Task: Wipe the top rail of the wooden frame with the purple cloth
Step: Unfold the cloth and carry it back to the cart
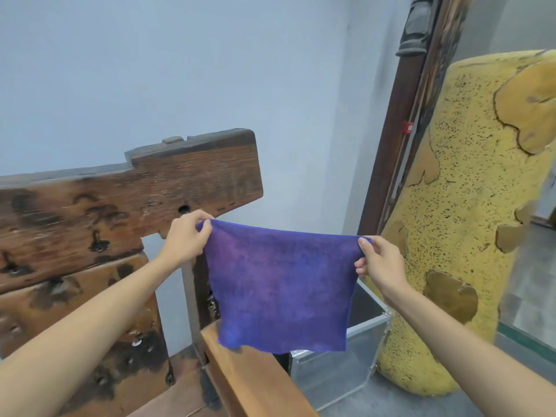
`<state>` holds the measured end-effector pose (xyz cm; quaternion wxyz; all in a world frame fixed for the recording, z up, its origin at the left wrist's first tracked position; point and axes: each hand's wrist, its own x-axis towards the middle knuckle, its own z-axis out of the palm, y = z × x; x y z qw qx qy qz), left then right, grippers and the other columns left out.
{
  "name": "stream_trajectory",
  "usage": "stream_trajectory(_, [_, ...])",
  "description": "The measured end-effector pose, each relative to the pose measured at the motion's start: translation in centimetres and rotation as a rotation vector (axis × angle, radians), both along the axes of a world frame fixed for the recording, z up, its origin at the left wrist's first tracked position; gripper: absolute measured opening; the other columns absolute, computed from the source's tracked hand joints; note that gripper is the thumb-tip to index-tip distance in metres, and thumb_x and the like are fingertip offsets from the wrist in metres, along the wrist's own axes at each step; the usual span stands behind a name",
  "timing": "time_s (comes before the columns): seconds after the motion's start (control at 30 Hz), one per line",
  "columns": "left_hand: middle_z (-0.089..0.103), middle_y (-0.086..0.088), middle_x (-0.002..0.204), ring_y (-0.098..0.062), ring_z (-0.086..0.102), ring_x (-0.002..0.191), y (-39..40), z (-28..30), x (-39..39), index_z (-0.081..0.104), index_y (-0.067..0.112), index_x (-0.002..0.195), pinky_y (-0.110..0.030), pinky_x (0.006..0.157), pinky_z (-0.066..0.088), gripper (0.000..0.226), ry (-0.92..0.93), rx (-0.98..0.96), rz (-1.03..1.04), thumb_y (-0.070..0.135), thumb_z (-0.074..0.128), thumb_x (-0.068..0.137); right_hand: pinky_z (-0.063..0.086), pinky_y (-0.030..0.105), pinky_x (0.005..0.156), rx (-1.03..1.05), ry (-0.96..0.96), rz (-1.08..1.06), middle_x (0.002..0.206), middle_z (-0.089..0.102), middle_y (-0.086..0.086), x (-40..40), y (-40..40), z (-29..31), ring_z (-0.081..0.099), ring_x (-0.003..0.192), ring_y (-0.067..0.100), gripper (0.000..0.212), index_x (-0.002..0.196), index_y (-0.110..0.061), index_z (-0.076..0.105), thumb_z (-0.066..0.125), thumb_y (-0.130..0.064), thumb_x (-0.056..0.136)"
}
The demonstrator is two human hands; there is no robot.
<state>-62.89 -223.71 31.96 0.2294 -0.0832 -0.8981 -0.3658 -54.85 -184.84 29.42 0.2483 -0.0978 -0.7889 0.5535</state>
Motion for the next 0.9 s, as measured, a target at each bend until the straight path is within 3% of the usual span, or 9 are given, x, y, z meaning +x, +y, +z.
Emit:
stream_trajectory(0.13, [0.066,0.008,0.047,0.004,0.067,0.059,6.3,-1.5,-1.2,0.067,0.027,0.090,-0.011,0.068,0.041,0.017,0.005,0.045,-0.078,0.021,0.055,0.099,0.054,0.021,0.053,0.022,-0.011,-0.085,0.054,0.068,0.004,2.5,5.7,-0.9,0.066,0.049,0.014,0.017,0.100,-0.018,0.069,0.054,-0.023,0.103])
stream_trajectory(0.23, [0.069,0.007,0.052,0.004,0.068,0.062,10.1,-2.6,-2.2,0.067,0.025,0.090,-0.022,0.068,0.048,0.015,-0.012,0.093,-0.161,0.022,0.057,0.100,0.058,0.027,0.061,0.037,-0.020,-0.140,0.055,0.070,0.003,4.1,9.2,-1.5,0.068,0.053,0.014,0.016,0.098,-0.023,0.069,0.054,-0.025,0.103])
stream_trajectory(0.3, [0.070,0.006,0.054,0.004,0.068,0.063,13.5,-3.1,-2.7,0.066,0.025,0.091,-0.021,0.065,0.047,0.013,-0.012,0.102,-0.202,0.023,0.057,0.100,0.058,0.035,0.069,0.074,-0.022,-0.196,0.057,0.071,0.002,5.4,11.7,-2.2,0.071,0.056,0.016,0.017,0.094,-0.029,0.067,0.053,-0.027,0.103])
stream_trajectory(0.4, [0.068,0.005,0.055,0.005,0.067,0.060,19.3,-3.8,-3.3,0.064,0.023,0.091,-0.022,0.065,0.045,0.013,0.029,0.063,-0.281,0.021,0.056,0.101,0.053,0.032,0.066,0.193,-0.022,-0.297,0.058,0.070,0.000,7.4,15.2,-3.1,0.069,0.056,0.011,0.019,0.091,-0.029,0.062,0.049,-0.028,0.104])
stream_trajectory(0.53, [0.067,0.001,0.062,-0.018,0.069,0.064,27.4,-4.3,-3.6,0.062,0.019,0.095,-0.036,0.071,0.051,0.015,0.026,-0.049,-0.420,0.021,0.049,0.102,0.054,0.040,0.071,0.367,-0.057,-0.390,0.063,0.067,0.003,9.9,19.5,-3.6,0.068,0.060,0.017,0.020,0.095,-0.020,0.057,0.043,-0.026,0.107])
stream_trajectory(0.67, [0.071,-0.004,0.085,-0.031,0.068,0.082,34.9,-4.7,-3.5,0.063,0.014,0.102,-0.043,0.077,0.052,0.018,0.097,-0.230,-0.559,0.021,0.046,0.104,0.047,0.044,0.071,0.634,-0.325,-0.418,0.089,0.069,0.017,11.9,24.7,-3.8,0.064,0.086,0.040,0.019,0.090,-0.017,0.047,0.041,-0.026,0.107])
stream_trajectory(0.77, [0.071,-0.011,0.100,-0.036,0.066,0.092,40.2,-5.1,-3.8,0.061,0.010,0.104,-0.043,0.079,0.050,0.021,0.139,-0.376,-0.644,0.021,0.043,0.106,0.041,0.044,0.068,0.782,-0.492,-0.439,0.101,0.066,0.022,13.2,28.4,-3.5,0.060,0.093,0.045,0.020,0.090,-0.016,0.039,0.038,-0.025,0.107])
stream_trajectory(0.9, [0.066,-0.007,0.104,-0.036,0.066,0.093,48.1,-5.4,-5.2,0.055,0.015,0.106,-0.047,0.079,0.053,0.025,0.159,-0.522,-0.719,0.029,0.034,0.108,0.038,0.042,0.069,0.947,-0.649,-0.492,0.112,0.062,0.019,13.9,34.6,-3.3,0.062,0.098,0.047,0.011,0.102,-0.011,0.042,0.034,-0.017,0.107])
